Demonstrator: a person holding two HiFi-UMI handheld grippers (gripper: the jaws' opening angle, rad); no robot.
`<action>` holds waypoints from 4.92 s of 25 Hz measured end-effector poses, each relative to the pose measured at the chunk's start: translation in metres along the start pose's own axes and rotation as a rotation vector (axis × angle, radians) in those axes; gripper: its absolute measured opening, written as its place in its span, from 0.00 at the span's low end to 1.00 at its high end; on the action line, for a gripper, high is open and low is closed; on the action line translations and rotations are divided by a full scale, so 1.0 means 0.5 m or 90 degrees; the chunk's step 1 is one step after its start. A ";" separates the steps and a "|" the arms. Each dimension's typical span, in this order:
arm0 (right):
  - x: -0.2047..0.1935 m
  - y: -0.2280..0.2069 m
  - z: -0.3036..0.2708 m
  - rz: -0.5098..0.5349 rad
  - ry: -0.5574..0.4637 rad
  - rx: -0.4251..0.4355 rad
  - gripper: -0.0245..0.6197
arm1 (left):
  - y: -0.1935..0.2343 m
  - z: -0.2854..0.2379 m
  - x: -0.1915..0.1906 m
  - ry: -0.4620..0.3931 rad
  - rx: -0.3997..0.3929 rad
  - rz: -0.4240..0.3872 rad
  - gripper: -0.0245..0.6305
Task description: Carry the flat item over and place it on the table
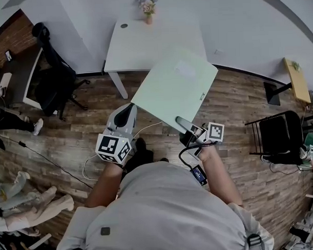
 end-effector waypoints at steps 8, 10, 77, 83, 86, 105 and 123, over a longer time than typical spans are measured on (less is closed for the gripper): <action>0.095 -0.017 -0.170 -0.006 -0.022 -0.017 0.49 | 0.183 -0.087 0.001 -0.005 -0.031 -0.002 0.04; 0.114 -0.019 -0.207 -0.007 -0.031 -0.020 0.49 | 0.223 -0.102 0.008 -0.007 -0.040 -0.005 0.04; 0.808 -0.136 -0.349 -0.042 0.154 -0.075 0.50 | 0.390 -0.760 -0.017 0.054 0.087 0.017 0.04; 0.838 -0.188 -0.404 -0.046 0.157 -0.107 0.51 | 0.456 -0.790 -0.053 0.081 0.076 0.025 0.04; 0.848 -0.220 -0.420 -0.040 0.162 -0.127 0.51 | 0.475 -0.802 -0.074 0.093 0.071 0.030 0.04; 0.894 -0.442 -0.515 -0.071 0.182 -0.286 0.51 | 0.641 -0.823 -0.253 0.195 0.060 0.095 0.04; 0.929 -0.564 -0.507 0.010 0.185 -0.371 0.60 | 0.673 -0.849 -0.328 0.235 0.023 0.128 0.04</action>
Point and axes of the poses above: the fingertips, and each gripper's own axes: z backward along the fingers, y to its left, x out of its top, the point moved 3 cm from there along z, backward along the fingers, and after that the axes turned 11 degrees about -z, right-handed, at the moved point
